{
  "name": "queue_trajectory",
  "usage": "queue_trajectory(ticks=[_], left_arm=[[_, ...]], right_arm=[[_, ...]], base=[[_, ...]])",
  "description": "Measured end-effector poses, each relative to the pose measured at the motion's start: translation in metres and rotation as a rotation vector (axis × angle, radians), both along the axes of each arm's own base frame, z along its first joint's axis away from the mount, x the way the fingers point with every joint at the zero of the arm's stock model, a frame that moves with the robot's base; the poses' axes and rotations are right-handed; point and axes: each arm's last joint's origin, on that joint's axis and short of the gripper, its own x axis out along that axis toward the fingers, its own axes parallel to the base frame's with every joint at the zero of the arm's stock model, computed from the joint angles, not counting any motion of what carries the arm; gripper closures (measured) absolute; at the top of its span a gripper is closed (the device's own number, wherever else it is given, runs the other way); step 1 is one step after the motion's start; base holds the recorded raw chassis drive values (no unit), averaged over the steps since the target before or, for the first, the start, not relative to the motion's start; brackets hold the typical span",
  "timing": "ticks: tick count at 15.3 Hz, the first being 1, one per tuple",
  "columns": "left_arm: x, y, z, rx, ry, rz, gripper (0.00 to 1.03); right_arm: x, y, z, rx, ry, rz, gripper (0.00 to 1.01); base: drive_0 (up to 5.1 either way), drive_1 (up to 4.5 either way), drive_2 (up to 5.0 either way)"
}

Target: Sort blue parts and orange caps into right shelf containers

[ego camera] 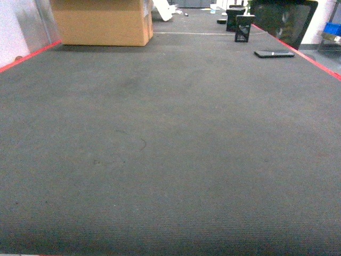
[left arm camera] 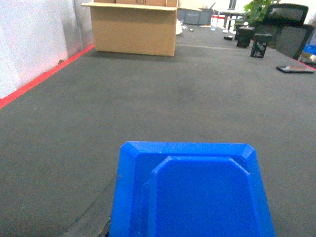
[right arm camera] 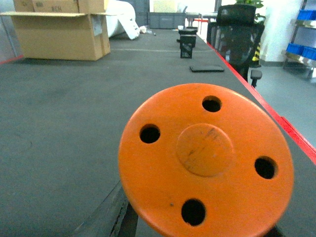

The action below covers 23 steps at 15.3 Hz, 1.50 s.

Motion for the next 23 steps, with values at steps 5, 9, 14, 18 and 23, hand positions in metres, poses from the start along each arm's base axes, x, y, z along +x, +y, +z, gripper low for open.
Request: queue_trajectory(ticks=[5, 9, 14, 18, 23], left_arm=[[0.0000, 0.0000, 0.0007, 0.000, -0.007, 0.000, 0.62], [0.0000, 0.0000, 0.0007, 0.000, -0.008, 0.000, 0.62], [0.0000, 0.0003, 0.0007, 0.000, -0.007, 0.003, 0.62], [0.0000, 0.0003, 0.0007, 0.000, -0.007, 0.003, 0.62], [0.0000, 0.0003, 0.0007, 0.000, -0.007, 0.003, 0.62]], right_arm=[[0.0000, 0.0001, 0.0004, 0.000, -0.004, 0.002, 0.57], [0.0000, 0.0001, 0.0004, 0.000, -0.004, 0.002, 0.57], [0.0000, 0.0001, 0.0004, 0.000, -0.004, 0.003, 0.57], [0.0000, 0.0001, 0.0004, 0.000, -0.004, 0.002, 0.57], [0.0000, 0.0001, 0.0004, 0.000, -0.004, 0.002, 0.57]], base=[[0.0, 0.00, 0.0], [0.0, 0.00, 0.0], [-1.8, -1.78, -1.8], [-1.6, -1.62, -1.6], [-1.6, -1.57, -1.6]])
